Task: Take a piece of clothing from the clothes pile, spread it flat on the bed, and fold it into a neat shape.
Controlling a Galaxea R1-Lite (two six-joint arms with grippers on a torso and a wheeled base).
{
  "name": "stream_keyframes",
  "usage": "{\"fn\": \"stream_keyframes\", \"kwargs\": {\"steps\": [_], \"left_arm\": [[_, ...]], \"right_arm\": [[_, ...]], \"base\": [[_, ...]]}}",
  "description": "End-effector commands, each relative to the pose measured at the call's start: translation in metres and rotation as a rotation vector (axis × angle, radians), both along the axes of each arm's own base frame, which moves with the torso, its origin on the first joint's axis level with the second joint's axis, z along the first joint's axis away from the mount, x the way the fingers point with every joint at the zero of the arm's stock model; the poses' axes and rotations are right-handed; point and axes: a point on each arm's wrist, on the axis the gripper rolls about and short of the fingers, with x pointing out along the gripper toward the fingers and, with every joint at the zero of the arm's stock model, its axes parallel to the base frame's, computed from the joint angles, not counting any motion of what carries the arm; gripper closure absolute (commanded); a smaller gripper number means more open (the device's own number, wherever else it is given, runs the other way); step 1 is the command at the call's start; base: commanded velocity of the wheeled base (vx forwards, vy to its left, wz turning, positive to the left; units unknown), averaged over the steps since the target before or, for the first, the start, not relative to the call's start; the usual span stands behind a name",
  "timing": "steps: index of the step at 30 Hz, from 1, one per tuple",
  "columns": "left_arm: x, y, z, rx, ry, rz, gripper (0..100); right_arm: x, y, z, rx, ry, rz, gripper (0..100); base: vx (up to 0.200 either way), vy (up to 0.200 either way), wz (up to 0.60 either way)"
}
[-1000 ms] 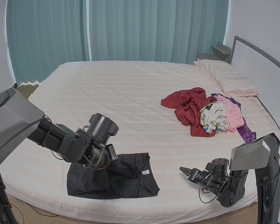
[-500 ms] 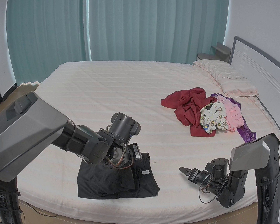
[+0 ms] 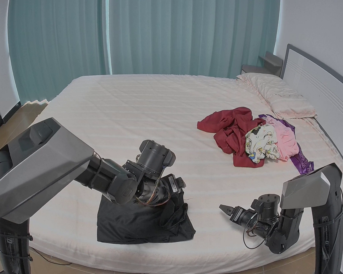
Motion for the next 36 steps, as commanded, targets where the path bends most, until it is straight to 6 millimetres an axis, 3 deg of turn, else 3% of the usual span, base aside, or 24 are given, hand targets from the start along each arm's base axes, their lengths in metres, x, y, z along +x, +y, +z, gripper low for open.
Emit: {"fn": "stream_keyframes", "kwargs": {"steps": [1, 7, 8, 10, 17, 26, 33, 36], "left_arm": [[-0.001, 0.002, -0.005, -0.017, 0.031, 0.035, 0], [-0.004, 0.027, -0.003, -0.035, 0.069, 0.106, 0], [-0.013, 0.047, 0.009, -0.053, 0.079, 0.125, 0], [-0.029, 0.069, 0.015, -0.083, 0.122, 0.133, 0], [-0.068, 0.132, 0.011, -0.275, 0.200, 0.227, 0], [-0.064, 0.162, -0.015, -0.282, 0.337, 0.379, 0], [-0.063, 0.172, -0.016, -0.323, 0.358, 0.376, 0], [-0.060, 0.186, -0.014, -0.350, 0.353, 0.416, 0]], "right_arm": [[0.000, 0.000, -0.001, 0.000, 0.002, 0.001, 0], [-0.001, 0.000, -0.001, 0.000, 0.003, 0.002, 0], [-0.002, 0.002, -0.001, -0.001, 0.006, 0.008, 0], [-0.002, 0.003, -0.001, -0.001, 0.006, 0.010, 0], [-0.003, 0.004, -0.002, -0.001, 0.008, 0.014, 0], [-0.003, 0.006, -0.003, -0.002, 0.009, 0.020, 0], [-0.002, 0.007, 0.001, 0.002, -0.004, 0.021, 0], [0.000, 0.007, 0.006, 0.010, -0.029, 0.019, 0]], "base": [[0.000, 0.000, 0.00], [0.000, 0.000, 0.00], [0.000, 0.000, 0.00], [0.000, 0.000, 0.00], [-0.086, 0.000, 0.00], [0.000, 0.000, 0.00], [0.000, 0.057, 0.00], [0.000, 0.200, 0.00]]}}
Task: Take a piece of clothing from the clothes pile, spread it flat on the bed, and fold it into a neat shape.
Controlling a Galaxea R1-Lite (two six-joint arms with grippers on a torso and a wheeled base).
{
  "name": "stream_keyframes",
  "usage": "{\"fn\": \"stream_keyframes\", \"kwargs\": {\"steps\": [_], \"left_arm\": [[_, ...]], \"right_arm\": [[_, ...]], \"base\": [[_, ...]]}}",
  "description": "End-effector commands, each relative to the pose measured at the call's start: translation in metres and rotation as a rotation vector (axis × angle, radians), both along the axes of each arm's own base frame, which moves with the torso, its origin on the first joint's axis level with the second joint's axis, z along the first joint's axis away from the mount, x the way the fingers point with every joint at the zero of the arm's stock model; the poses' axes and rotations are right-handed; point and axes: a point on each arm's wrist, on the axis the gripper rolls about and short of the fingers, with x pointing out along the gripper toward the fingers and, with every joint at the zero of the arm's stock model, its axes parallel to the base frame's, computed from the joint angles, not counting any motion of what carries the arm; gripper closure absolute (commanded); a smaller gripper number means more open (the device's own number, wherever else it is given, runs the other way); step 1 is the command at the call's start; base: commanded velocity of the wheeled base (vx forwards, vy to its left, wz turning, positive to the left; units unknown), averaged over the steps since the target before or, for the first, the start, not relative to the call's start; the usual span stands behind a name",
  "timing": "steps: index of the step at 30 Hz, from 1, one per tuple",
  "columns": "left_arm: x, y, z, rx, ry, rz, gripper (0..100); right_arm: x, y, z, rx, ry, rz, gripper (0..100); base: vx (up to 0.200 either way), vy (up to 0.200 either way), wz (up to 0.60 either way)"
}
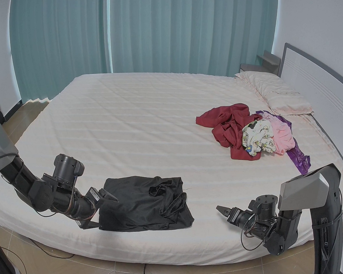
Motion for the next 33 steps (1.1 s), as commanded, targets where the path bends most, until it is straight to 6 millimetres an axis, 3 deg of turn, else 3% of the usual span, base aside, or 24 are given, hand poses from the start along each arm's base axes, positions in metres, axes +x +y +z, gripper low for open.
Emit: {"fn": "stream_keyframes", "kwargs": {"steps": [1, 8, 16, 20, 26, 33], "left_arm": [[0.004, 0.015, 0.000, -0.013, 0.000, 0.046, 0], [0.011, 0.035, 0.001, -0.082, -0.037, 0.067, 0], [0.014, 0.040, -0.001, -0.086, -0.060, 0.084, 0], [0.009, 0.040, -0.003, -0.084, -0.057, 0.080, 0], [0.003, 0.040, -0.007, -0.076, -0.085, 0.079, 0], [-0.005, 0.040, -0.012, -0.088, -0.154, 0.072, 0]], "right_arm": [[0.002, 0.001, 0.008, 0.011, -0.031, -0.001, 0], [0.001, 0.014, 0.052, 0.066, -0.154, 0.029, 0], [-0.004, 0.057, 0.077, 0.108, -0.220, 0.136, 0], [-0.006, 0.080, 0.103, 0.107, -0.209, 0.189, 0], [-0.005, 0.120, 0.096, 0.089, -0.162, 0.264, 0], [0.008, 0.135, 0.074, 0.038, -0.105, 0.248, 0]], "base": [[0.000, 0.200, 0.00], [0.000, 0.200, 0.00], [0.000, 0.200, 0.00], [0.000, 0.150, 0.00], [0.000, 0.000, 0.00], [0.143, 0.000, 0.00]]}}
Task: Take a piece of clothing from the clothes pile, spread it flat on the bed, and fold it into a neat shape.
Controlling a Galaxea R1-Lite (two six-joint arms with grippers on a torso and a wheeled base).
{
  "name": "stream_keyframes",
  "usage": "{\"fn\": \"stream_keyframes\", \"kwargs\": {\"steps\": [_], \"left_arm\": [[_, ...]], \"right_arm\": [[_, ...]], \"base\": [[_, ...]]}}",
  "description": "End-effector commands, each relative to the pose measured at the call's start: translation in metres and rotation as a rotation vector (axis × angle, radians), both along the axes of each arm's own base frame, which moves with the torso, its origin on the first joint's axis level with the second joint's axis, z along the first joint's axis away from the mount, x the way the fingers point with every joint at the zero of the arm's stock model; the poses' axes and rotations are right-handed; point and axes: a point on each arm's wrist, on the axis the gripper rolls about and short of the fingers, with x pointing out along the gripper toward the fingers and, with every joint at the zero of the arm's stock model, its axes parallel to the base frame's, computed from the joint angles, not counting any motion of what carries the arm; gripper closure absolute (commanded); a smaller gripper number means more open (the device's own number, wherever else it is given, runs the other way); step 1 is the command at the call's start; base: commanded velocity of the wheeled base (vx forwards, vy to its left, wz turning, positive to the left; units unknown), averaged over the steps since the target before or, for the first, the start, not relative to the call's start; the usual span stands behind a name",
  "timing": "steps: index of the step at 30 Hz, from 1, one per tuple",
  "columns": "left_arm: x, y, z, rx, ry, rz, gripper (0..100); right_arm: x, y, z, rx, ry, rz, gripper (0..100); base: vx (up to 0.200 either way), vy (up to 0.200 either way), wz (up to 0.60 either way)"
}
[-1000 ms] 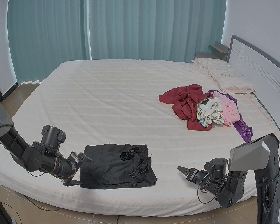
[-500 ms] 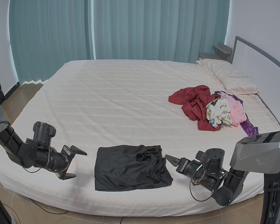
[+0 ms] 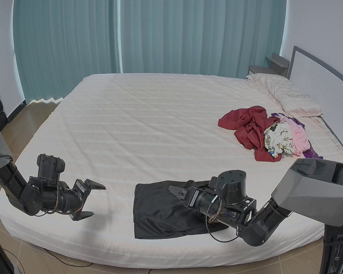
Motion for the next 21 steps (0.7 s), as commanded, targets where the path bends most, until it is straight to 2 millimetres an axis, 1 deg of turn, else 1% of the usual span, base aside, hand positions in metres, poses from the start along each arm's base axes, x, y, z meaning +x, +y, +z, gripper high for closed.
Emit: {"fn": "stream_keyframes", "kwargs": {"steps": [1, 4, 7, 8, 13, 16, 18, 21], "left_arm": [[-0.010, 0.001, -0.007, 0.003, -0.004, 0.001, 0], [-0.010, 0.000, -0.007, 0.004, -0.010, 0.002, 0], [-0.011, 0.000, -0.009, 0.008, -0.007, 0.000, 0], [-0.011, 0.000, -0.009, 0.006, -0.007, -0.002, 0], [-0.010, 0.000, -0.009, 0.008, -0.006, 0.000, 0], [-0.009, 0.000, -0.010, 0.008, -0.004, -0.001, 0], [-0.008, 0.000, -0.011, 0.007, -0.002, 0.000, 0], [-0.008, 0.000, -0.011, 0.008, -0.002, 0.002, 0]], "right_arm": [[0.010, 0.013, -0.021, -0.041, 0.028, -0.021, 0], [0.014, 0.012, -0.021, -0.045, 0.025, -0.041, 0], [0.008, 0.009, -0.024, -0.065, 0.050, -0.038, 0], [0.004, 0.010, -0.028, -0.087, 0.073, -0.029, 0], [0.000, 0.011, -0.033, -0.117, 0.108, -0.020, 0], [-0.011, 0.012, -0.036, -0.153, 0.150, -0.001, 0], [-0.015, 0.012, -0.038, -0.165, 0.158, 0.007, 0], [-0.015, 0.012, -0.045, -0.187, 0.170, 0.012, 0]], "base": [[0.200, 0.000, 0.00], [0.200, 0.000, 0.00], [0.000, 0.000, 0.00], [0.000, 0.000, 0.00], [0.000, 0.000, 0.00], [0.000, 0.000, 0.00], [0.000, 0.000, 0.00], [0.000, 0.000, 0.00]]}}
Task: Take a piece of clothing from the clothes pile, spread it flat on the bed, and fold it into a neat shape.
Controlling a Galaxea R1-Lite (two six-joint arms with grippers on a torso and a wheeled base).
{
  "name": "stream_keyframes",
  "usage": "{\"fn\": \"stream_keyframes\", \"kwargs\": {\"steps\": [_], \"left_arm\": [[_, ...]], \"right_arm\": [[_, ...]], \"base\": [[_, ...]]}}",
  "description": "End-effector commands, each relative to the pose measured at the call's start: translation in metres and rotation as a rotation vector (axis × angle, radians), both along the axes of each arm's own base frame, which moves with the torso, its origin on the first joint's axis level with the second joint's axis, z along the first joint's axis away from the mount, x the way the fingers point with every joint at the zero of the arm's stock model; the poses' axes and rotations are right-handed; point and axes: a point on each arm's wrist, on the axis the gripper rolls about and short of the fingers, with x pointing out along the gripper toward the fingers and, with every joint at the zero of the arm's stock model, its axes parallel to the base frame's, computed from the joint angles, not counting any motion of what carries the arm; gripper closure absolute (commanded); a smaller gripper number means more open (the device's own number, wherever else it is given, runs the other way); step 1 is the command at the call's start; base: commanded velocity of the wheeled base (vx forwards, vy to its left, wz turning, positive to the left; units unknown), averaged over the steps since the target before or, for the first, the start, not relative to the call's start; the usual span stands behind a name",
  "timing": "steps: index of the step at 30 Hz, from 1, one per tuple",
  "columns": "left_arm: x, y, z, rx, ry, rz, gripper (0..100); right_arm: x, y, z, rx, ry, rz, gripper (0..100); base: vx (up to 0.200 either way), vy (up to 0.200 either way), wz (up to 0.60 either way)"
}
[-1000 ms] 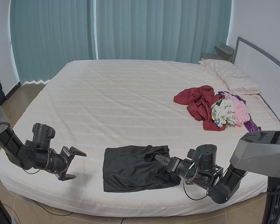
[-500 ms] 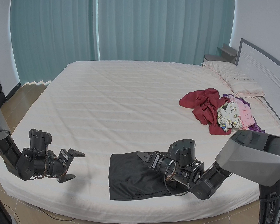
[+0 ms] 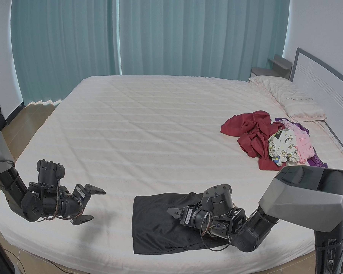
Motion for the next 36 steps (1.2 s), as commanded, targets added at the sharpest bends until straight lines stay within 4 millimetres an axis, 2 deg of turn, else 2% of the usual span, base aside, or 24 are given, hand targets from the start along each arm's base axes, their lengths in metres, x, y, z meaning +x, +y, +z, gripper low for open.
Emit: {"fn": "stream_keyframes", "kwargs": {"steps": [1, 4, 5, 15, 21, 25, 32, 36], "left_arm": [[0.001, 0.000, -0.002, 0.001, 0.008, 0.002, 0], [0.000, 0.000, -0.003, 0.002, 0.008, 0.001, 0], [0.001, 0.000, -0.002, 0.002, 0.007, 0.001, 0], [0.001, 0.000, -0.003, 0.002, 0.007, 0.001, 0], [0.001, 0.000, -0.003, 0.003, 0.007, 0.002, 0], [0.001, 0.000, -0.003, 0.003, 0.007, 0.000, 0], [0.001, 0.000, -0.005, 0.011, 0.008, -0.006, 0], [0.000, 0.000, -0.006, 0.029, 0.004, -0.020, 0]], "right_arm": [[-0.002, 0.001, -0.005, -0.014, 0.011, 0.007, 0], [0.004, -0.001, -0.016, -0.058, 0.029, 0.007, 0], [0.014, -0.004, -0.019, -0.062, 0.027, -0.011, 0], [0.059, -0.029, -0.007, -0.007, -0.052, -0.172, 0], [0.068, -0.043, -0.005, 0.017, -0.050, -0.233, 0], [0.078, -0.062, -0.009, 0.030, -0.031, -0.299, 0], [0.083, -0.088, -0.010, 0.041, -0.007, -0.372, 0], [0.059, -0.097, 0.003, 0.031, 0.031, -0.341, 0]], "base": [[0.000, 0.000, 0.00], [0.000, 0.000, 0.00], [0.000, 0.000, 0.00], [0.000, 0.000, 0.00], [0.000, 0.000, 0.00], [0.000, 0.000, 0.00], [0.000, 0.000, 0.00], [0.000, 0.000, 0.00]]}}
